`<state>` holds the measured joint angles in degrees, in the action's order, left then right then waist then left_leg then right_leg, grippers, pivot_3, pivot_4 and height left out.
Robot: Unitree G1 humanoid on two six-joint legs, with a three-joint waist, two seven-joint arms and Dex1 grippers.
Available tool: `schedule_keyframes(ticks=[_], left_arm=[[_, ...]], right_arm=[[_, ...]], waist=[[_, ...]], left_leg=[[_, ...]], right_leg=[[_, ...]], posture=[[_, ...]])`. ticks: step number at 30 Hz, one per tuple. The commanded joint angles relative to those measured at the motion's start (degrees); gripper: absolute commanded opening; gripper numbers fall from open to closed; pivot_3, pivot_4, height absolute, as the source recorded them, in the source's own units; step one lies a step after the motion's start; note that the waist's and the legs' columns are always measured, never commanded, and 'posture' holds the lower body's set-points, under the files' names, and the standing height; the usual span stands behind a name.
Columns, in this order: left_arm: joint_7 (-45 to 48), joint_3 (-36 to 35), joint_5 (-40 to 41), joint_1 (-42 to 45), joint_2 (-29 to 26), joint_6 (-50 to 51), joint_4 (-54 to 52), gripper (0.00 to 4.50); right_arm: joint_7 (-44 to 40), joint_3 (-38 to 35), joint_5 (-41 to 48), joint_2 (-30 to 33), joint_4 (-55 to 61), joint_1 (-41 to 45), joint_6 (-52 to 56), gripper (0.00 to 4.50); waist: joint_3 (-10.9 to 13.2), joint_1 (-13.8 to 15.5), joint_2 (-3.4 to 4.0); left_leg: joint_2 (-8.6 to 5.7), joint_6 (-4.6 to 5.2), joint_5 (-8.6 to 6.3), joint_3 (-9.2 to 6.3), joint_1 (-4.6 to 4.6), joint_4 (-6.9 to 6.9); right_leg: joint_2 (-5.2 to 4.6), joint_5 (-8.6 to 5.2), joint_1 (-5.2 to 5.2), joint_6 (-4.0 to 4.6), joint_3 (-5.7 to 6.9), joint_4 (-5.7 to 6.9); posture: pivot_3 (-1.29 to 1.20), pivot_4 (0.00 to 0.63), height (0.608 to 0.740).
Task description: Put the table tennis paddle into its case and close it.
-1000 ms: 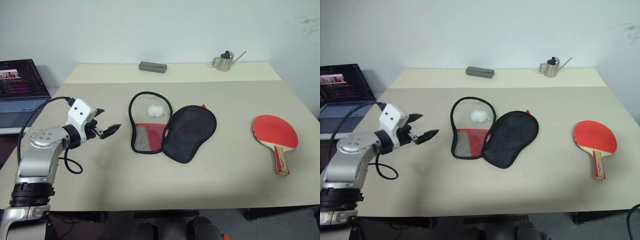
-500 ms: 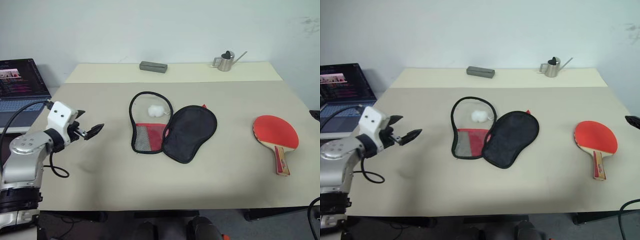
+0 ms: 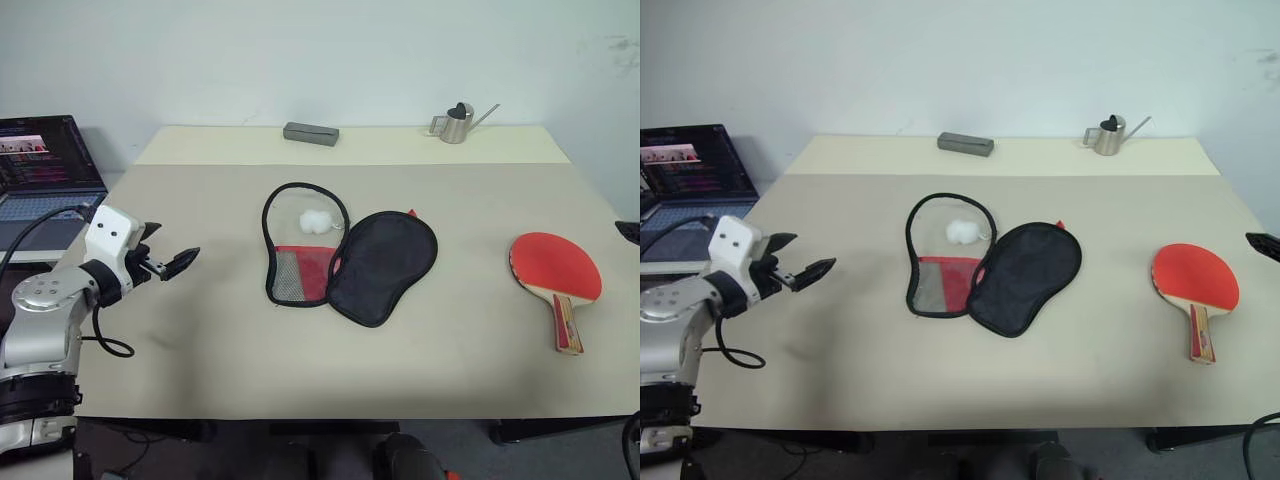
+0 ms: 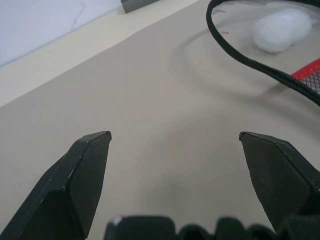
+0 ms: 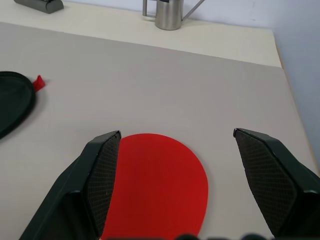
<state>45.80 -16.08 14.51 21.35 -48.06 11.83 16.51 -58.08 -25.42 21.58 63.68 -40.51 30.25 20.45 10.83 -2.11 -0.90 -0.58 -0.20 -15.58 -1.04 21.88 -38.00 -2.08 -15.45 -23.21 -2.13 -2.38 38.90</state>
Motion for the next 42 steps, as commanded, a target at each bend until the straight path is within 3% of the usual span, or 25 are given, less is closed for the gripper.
schedule_keyframes(ticks=[1,6,11,17,24,30,42], left_arm=[[0.6,-1.0,0.0,1.5,-1.7,-1.4,0.4,4.50],[1.6,-0.8,-0.3,2.7,-2.5,-1.5,1.4,4.50],[8.1,0.9,2.6,4.0,-2.7,0.8,-0.5,4.50],[13.2,2.1,4.2,6.1,-2.4,0.6,0.2,4.50],[19.2,5.9,5.5,8.5,-1.5,3.4,-2.0,4.50],[23.2,10.4,5.8,9.9,-0.8,5.7,-6.0,4.50],[27.2,14.8,6.8,13.2,1.6,8.7,-10.4,4.50]], right_arm=[[-0.1,-2.6,1.8,0.6,3.1,-0.6,0.7,3.93],[-1.0,-3.9,3.5,0.8,5.8,-2.5,3.2,3.93],[-4.9,-4.5,9.7,-0.4,21.1,-9.4,12.1,3.93],[-1.8,-4.8,15.1,-4.0,36.9,-13.1,19.3,3.93],[1.6,1.7,20.3,-8.6,50.9,-12.5,26.4,3.93],[5.6,9.6,19.7,-12.6,54.2,-8.8,28.7,3.93],[20.0,19.8,14.9,-24.3,46.3,1.0,36.5,3.93]], waist=[[0.0,0.0,0.00],[0.0,0.0,0.00],[0.0,0.1,0.00],[0.0,0.1,-0.01],[0.0,0.2,-0.06],[0.0,0.3,-0.10],[0.0,0.2,-0.17]], left_leg=[[0.00,0.00,0.00,0.00,0.00,0.00],[0.01,0.00,0.00,-0.02,0.00,0.00],[0.01,0.00,0.00,-0.02,0.01,0.01],[0.04,0.00,0.00,-0.07,0.01,-0.04],[0.04,0.00,0.00,-0.13,0.04,-0.05],[0.03,0.00,0.00,-0.17,0.09,-0.07],[0.03,0.00,0.00,-0.26,0.18,-0.08]], right_leg=[[0.00,0.00,0.00,0.00,0.00,0.00],[0.00,0.00,0.00,0.00,0.01,0.00],[0.01,0.00,0.00,0.00,0.01,0.00],[0.04,0.02,0.00,0.02,0.05,0.03],[0.03,0.02,0.00,0.02,0.07,0.02],[0.03,0.02,-0.01,0.02,0.07,-0.01],[0.05,0.03,-0.06,0.04,0.07,-0.02]], posture=[[0.00,0.150,0.740],[0.00,0.150,0.740],[0.00,0.150,0.740],[0.00,0.150,0.740],[0.00,0.150,0.740],[0.00,0.150,0.740],[0.00,0.150,0.740]])
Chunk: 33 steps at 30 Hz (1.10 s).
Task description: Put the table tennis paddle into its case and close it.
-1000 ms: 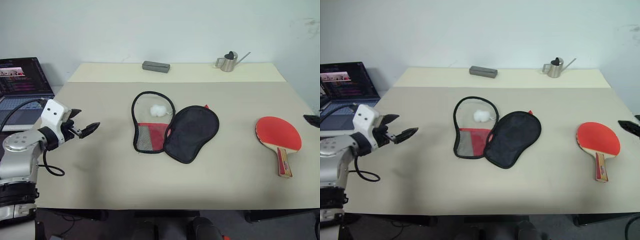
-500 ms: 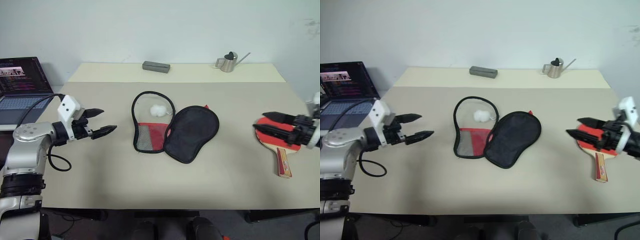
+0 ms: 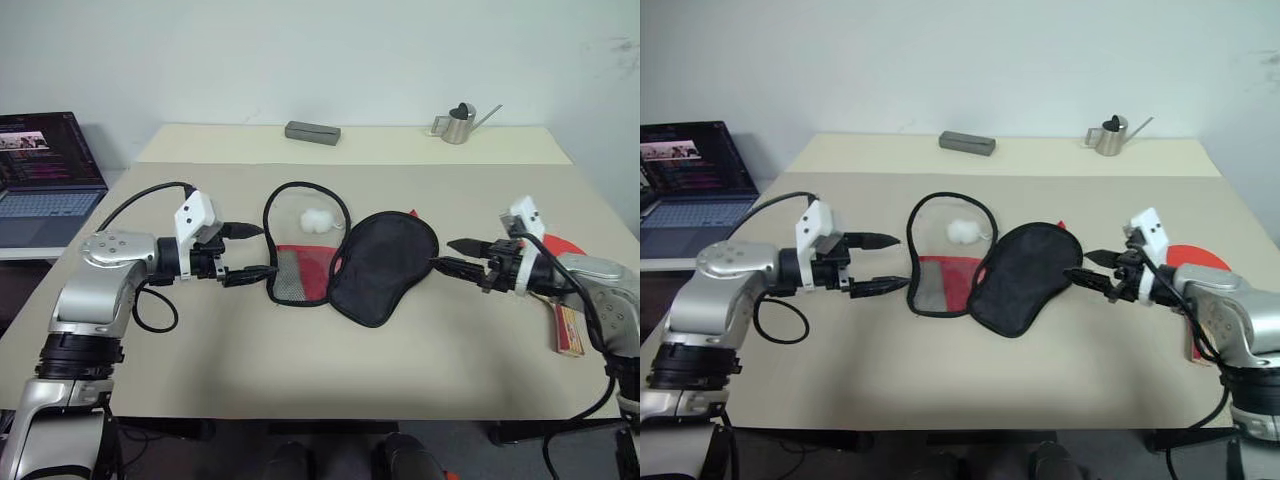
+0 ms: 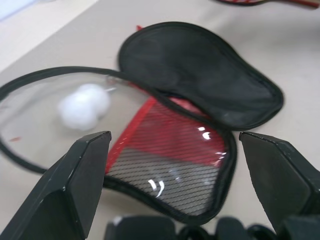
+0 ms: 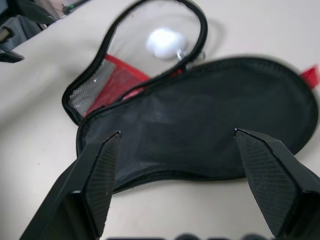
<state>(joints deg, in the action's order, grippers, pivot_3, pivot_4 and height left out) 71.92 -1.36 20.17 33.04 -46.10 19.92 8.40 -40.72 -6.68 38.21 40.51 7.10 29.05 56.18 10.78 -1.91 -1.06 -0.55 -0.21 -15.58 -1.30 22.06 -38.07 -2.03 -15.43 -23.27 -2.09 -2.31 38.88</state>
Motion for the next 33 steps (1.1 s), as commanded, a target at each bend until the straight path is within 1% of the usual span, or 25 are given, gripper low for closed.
schedule_keyframes(ticks=[1,6,12,17,21,27,33], left_arm=[[1.2,0.2,1.2,1.7,-0.2,0.6,-2.2,4.50],[2.7,0.6,2.1,3.7,0.3,2.8,-1.6,4.50],[5.8,1.6,3.2,6.7,0.7,4.5,-1.0,4.50],[7.3,2.5,2.8,8.2,0.6,4.1,-0.5,4.50],[7.6,2.6,2.6,9.0,0.4,3.7,0.1,4.50],[8.4,2.4,3.0,8.9,0.1,3.7,-0.6,4.50],[11.6,3.1,3.3,6.9,-2.0,3.8,-2.7,4.50]], right_arm=[[2.9,1.7,-2.4,-1.7,-1.8,2.8,0.5,3.93],[7.2,4.4,-7.4,-5.2,-8.0,7.2,-0.2,3.93],[8.0,6.5,-12.5,-7.4,-14.3,11.0,-3.0,3.93],[8.0,6.6,-14.9,-8.5,-18.3,13.3,-5.6,3.93],[9.6,5.5,-16.5,-9.8,-20.8,14.6,-7.2,3.93],[11.1,5.1,-18.5,-10.1,-24.8,14.9,-7.4,3.93],[11.9,3.4,-18.6,-10.6,-26.7,15.4,-5.5,3.93]], waist=[[0.0,0.0,0.00],[0.0,0.0,0.00],[0.0,0.0,0.00],[0.0,0.0,-0.01],[0.0,-0.2,0.00],[0.0,-0.1,-0.01],[0.0,-0.3,0.00]], left_leg=[[0.00,0.00,0.00,0.00,0.00,0.00],[-0.02,0.00,0.00,0.00,0.03,-0.01],[-0.02,0.00,0.00,0.00,0.05,0.00],[-0.03,0.00,0.00,0.02,0.07,0.00],[0.00,0.00,0.00,0.02,0.07,0.01],[-0.01,0.00,0.00,0.02,0.09,0.00],[0.00,0.00,0.00,0.04,0.10,0.02]], right_leg=[[0.00,0.00,0.00,0.00,0.00,0.00],[0.01,0.00,-0.02,0.00,0.07,0.00],[0.04,0.00,-0.05,0.00,0.11,-0.01],[0.05,0.00,-0.07,0.00,0.12,0.00],[0.07,0.00,-0.10,0.00,0.11,0.00],[0.07,0.00,-0.10,0.00,0.10,0.00],[0.07,0.00,-0.14,0.01,0.08,0.01]], posture=[[0.00,0.150,0.740],[0.00,0.150,0.740],[0.00,0.150,0.740],[0.00,0.150,0.740],[0.00,0.150,0.740],[0.00,0.150,0.740],[0.00,0.150,0.740]])
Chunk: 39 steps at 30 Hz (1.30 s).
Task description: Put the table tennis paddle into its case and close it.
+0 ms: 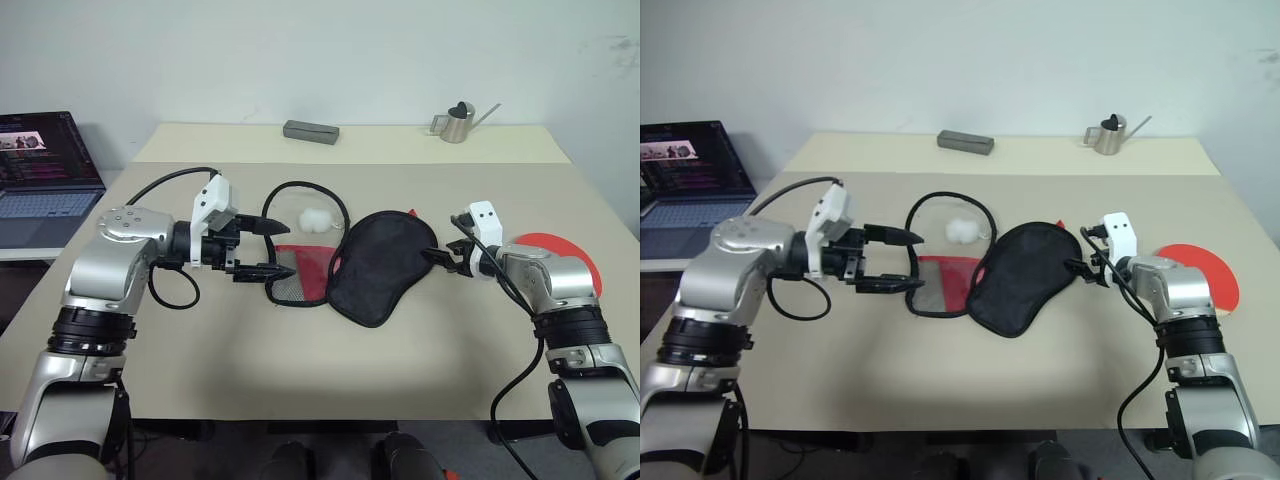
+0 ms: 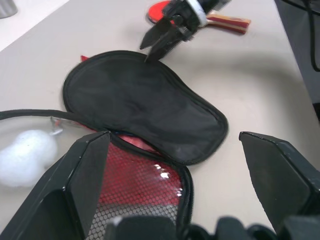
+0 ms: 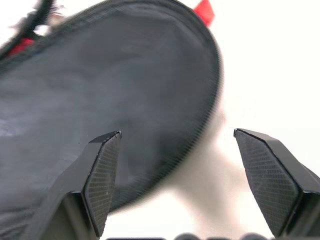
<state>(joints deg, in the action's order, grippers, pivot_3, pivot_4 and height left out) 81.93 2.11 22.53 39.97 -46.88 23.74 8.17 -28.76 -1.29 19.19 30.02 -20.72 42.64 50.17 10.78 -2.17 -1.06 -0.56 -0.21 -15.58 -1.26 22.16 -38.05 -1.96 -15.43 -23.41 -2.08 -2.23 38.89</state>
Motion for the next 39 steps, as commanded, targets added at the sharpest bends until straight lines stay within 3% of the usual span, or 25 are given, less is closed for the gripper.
schedule_keyframes(ticks=[1,14,17,27,39], left_arm=[[1.9,-0.3,1.0,-0.1,-1.5,0.1,-2.7,4.50],[2.6,-0.6,1.2,0.3,-1.7,0.4,-3.9,4.50],[2.7,-0.7,1.2,0.0,-1.9,0.4,-4.4,4.50],[2.5,-1.2,1.4,-0.8,-2.5,0.7,-5.3,4.50],[-0.7,-1.9,3.3,-4.2,-1.7,2.7,-9.5,4.50]], right_arm=[[-0.2,-2.1,0.7,-0.2,1.6,1.7,1.5,3.93],[-0.5,-2.4,1.1,-2.7,1.5,2.2,5.9,3.93],[-0.7,-2.3,0.5,-2.8,-0.6,2.4,4.8,3.38],[-2.0,-1.7,-1.6,-2.4,-5.0,4.6,2.0,0.06],[-7.0,2.7,-8.2,-1.7,-18.2,12.3,-8.1,0.02]], waist=[[0.0,0.0,0.00],[0.0,-0.1,0.00],[0.0,-0.2,0.00],[0.0,-0.7,0.00],[0.0,-1.0,0.00]], left_leg=[[0.00,0.00,0.00,0.00,0.00,0.00],[0.00,0.00,0.00,-0.01,0.03,0.00],[0.00,0.00,0.00,-0.01,0.03,-0.01],[0.00,0.00,0.00,0.00,0.03,0.00],[0.01,0.00,0.00,-0.01,0.03,0.00]], right_leg=[[0.00,0.00,0.00,0.00,0.00,0.00],[0.01,0.00,-0.01,0.00,0.01,0.00],[0.01,0.00,-0.01,0.00,0.01,0.01],[0.02,0.00,-0.02,0.00,0.00,0.01],[0.02,0.00,-0.03,0.00,-0.01,0.00]], posture=[[0.00,0.150,0.740],[0.00,0.150,0.740],[0.00,0.150,0.740],[0.00,0.150,0.740],[0.00,0.150,0.740]])
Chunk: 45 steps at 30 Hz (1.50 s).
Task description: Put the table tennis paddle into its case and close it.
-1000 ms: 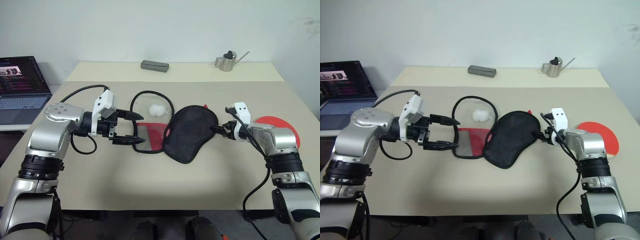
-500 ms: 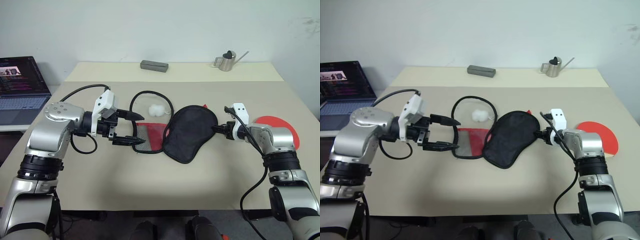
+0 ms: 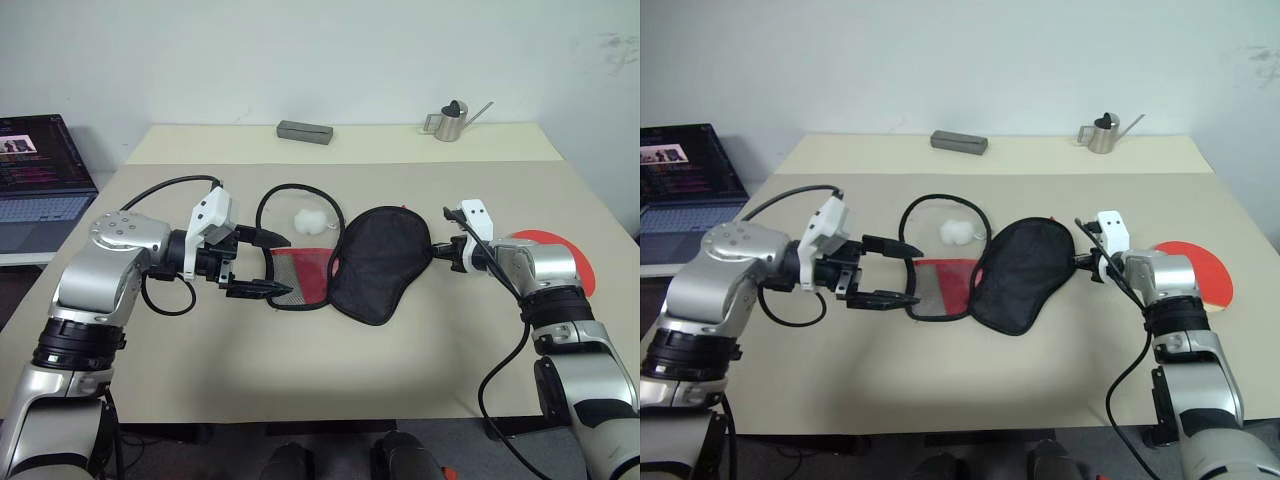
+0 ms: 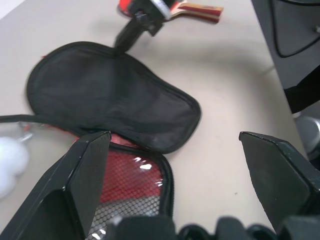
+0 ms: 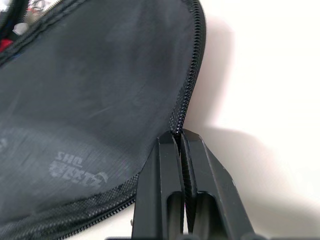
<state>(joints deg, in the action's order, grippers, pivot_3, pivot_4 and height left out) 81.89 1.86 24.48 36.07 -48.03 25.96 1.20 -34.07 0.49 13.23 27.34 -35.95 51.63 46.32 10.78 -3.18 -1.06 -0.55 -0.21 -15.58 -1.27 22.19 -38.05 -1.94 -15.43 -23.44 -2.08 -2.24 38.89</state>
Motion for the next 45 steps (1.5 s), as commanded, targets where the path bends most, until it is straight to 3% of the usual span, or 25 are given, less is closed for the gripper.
schedule_keyframes(ticks=[1,17,45], left_arm=[[-0.9,-1.7,1.5,-0.5,-0.5,0.6,-2.8,4.50],[-2.7,-1.2,2.2,-1.4,-0.5,1.2,-3.9,4.50],[-2.9,-0.2,1.0,-0.5,0.1,0.1,-2.8,4.50]], right_arm=[[-2.4,1.6,-3.1,1.2,-4.8,4.4,-5.8,0.02],[-5.9,3.8,-12.3,-0.4,-26.4,16.8,-23.0,0.02],[-5.2,5.5,-21.1,-2.3,-35.1,21.9,-33.5,0.02]], waist=[[0.0,0.0,0.00],[0.0,-0.1,0.00],[0.0,-0.1,0.00]], left_leg=[[0.00,0.00,0.00,0.01,0.00,0.00],[0.00,0.00,0.00,0.03,0.02,0.02],[0.00,-0.02,0.01,0.03,0.04,0.02]], right_leg=[[0.00,0.00,-0.01,0.00,-0.01,0.00],[-0.01,0.00,-0.05,0.01,-0.03,0.00],[-0.01,0.01,-0.08,0.01,-0.05,0.02]], posture=[[0.00,0.150,0.740],[0.00,0.150,0.740],[0.00,0.150,0.740]])
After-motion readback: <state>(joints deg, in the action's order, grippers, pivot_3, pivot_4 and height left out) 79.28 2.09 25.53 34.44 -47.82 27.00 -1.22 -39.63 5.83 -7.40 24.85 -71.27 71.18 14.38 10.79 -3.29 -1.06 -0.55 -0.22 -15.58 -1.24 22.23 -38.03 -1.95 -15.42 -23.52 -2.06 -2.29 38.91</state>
